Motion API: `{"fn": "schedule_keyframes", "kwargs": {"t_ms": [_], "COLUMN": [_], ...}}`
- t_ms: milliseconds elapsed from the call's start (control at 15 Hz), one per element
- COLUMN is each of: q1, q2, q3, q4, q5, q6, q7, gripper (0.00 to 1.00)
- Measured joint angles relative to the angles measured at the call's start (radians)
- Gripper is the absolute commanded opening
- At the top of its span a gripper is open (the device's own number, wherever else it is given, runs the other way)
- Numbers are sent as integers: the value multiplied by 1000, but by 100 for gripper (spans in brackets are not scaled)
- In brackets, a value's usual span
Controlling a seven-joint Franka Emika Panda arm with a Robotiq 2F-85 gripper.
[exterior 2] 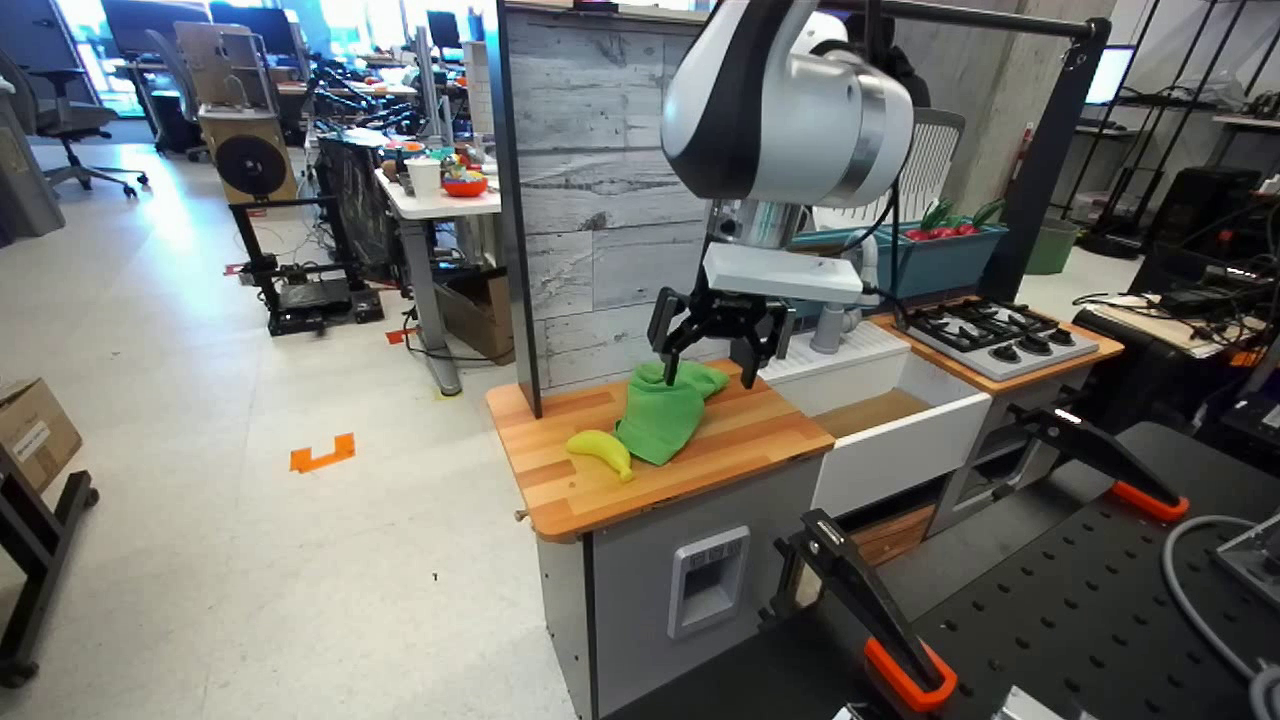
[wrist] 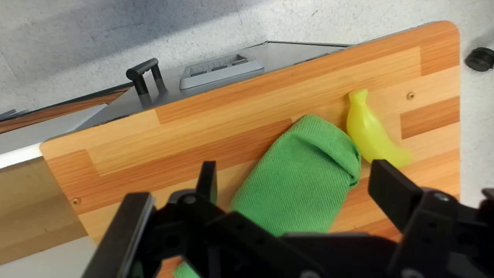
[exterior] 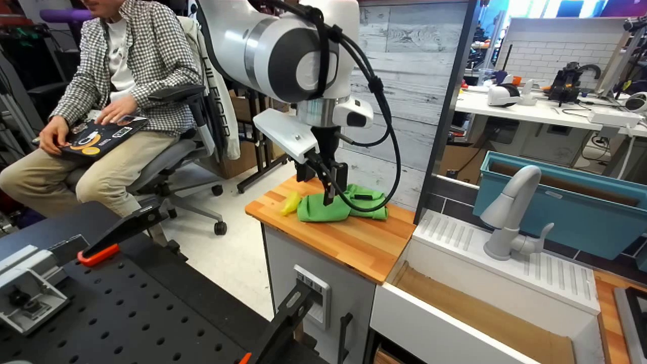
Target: Fold the green cloth
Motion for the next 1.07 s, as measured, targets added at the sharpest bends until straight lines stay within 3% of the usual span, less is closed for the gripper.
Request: {"fn": "schedule_keyframes", "kwargs": {"t_ms": [800, 867, 1000, 1067], "q1": [134, 143, 160, 166], "q2": [233, 245, 265, 274], "q3": [-78, -82, -90, -93], "q4": [204, 218, 246, 260], "q5": [-23, -25, -28, -30], "q6": [4, 4, 4, 4], "q7": [86, 95, 109, 114], "gripper": [99, 74, 72, 65]}}
